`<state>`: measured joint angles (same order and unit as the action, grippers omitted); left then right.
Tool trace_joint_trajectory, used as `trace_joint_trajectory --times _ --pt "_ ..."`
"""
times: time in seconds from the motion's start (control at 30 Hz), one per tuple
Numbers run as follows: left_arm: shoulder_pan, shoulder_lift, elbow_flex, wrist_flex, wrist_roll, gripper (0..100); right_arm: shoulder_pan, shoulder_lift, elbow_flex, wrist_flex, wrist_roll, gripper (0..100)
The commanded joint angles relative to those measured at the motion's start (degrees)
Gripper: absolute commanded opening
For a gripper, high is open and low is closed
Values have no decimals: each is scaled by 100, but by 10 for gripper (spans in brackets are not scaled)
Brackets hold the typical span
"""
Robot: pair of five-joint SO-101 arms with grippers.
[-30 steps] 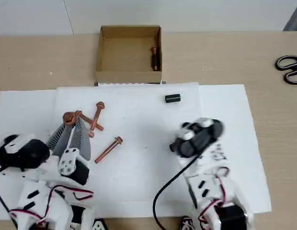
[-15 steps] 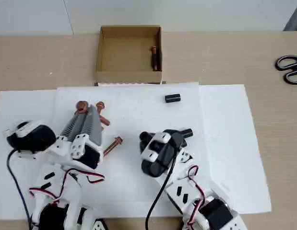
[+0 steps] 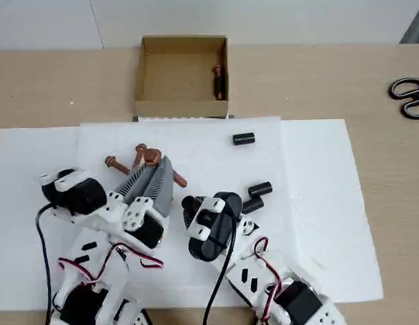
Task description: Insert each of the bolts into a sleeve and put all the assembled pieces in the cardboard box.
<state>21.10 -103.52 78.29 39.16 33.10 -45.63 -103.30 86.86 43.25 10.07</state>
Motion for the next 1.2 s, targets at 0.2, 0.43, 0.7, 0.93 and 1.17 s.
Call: trace_joint_trajectory --times 0.2,0.43,0.7,0.93,1.17 --pt "255 -44 -505 360 -334 6 251 -57 53 -163 26 3" --pt "404 -44 -637 774 -308 6 251 -57 18 -171 44 3" --pt "404 -44 -629 791 -308 6 224 -57 9 -444 53 3" --pt "413 -26 -593 791 -53 6 224 -57 0 -444 53 3" --pt "545 -35 -532 791 -18 6 215 -57 0 -444 53 3"
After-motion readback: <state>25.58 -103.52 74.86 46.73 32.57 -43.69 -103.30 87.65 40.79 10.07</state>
